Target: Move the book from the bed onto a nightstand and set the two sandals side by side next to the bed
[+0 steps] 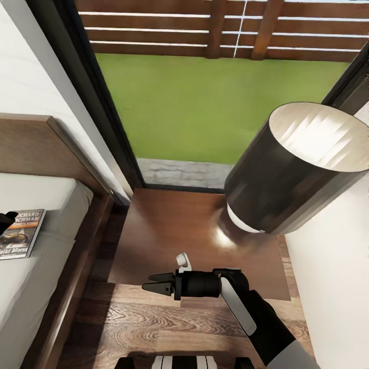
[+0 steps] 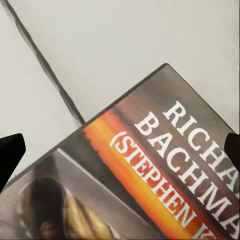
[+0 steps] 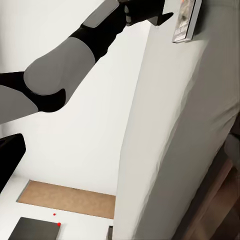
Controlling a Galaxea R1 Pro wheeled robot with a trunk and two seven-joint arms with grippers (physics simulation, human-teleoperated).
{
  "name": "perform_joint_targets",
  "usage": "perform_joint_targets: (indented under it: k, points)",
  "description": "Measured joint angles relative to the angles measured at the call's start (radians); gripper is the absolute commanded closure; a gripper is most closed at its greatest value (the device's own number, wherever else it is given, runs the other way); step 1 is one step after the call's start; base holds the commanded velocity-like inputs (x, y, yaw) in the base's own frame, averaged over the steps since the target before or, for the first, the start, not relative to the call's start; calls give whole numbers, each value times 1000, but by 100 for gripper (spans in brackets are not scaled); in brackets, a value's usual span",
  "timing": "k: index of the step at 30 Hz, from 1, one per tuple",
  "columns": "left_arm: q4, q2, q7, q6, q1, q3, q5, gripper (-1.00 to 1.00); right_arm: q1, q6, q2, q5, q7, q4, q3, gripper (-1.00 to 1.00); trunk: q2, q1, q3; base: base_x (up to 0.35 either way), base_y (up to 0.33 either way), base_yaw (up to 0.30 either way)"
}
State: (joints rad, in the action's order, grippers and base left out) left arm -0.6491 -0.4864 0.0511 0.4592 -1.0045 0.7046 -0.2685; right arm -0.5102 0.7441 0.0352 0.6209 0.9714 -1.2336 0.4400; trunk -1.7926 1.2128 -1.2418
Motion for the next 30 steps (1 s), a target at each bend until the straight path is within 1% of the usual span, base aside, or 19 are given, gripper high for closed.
perform_joint_targets:
  k: [30]
  points:
    - [0, 0, -1, 0, 0, 0, 0, -100, 0, 0, 0, -1, 0, 0, 0, -100, 0, 0, 1, 0, 0, -3]
